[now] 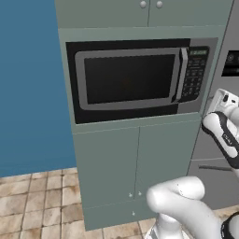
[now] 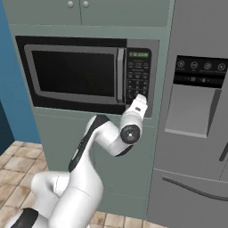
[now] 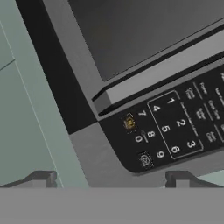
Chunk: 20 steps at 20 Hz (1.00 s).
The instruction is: Place the microwavable item in the microwave. Then, close the microwave door and press the start button.
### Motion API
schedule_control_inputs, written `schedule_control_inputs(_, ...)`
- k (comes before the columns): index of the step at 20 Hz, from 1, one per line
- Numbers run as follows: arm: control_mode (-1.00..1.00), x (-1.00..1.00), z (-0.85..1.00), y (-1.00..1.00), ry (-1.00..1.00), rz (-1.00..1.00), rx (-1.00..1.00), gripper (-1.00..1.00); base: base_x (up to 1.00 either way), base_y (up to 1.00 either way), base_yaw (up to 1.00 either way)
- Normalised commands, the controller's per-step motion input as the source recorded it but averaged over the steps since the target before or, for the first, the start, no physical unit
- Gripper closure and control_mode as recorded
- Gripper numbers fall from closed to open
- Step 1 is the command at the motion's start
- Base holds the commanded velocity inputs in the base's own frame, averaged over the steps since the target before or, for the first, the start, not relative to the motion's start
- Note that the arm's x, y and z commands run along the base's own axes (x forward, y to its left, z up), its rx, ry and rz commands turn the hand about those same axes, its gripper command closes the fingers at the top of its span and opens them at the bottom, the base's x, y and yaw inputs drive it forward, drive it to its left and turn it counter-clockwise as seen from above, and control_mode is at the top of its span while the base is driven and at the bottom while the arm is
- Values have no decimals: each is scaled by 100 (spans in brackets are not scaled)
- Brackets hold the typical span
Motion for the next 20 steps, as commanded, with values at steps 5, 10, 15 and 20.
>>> schedule_control_inputs(5,-100,39,-2,-17,0,7,4,-100,0,0,0)
schedule_control_inputs(10,-100,49,-11,0,0,6,3,-100,0,0,0)
schedule_control_inputs(15,-100,32,-25,0,0,5,0,-100,0,0,0)
schedule_control_inputs(20,-100,38,-20,0,0,4,0,-100,0,0,0)
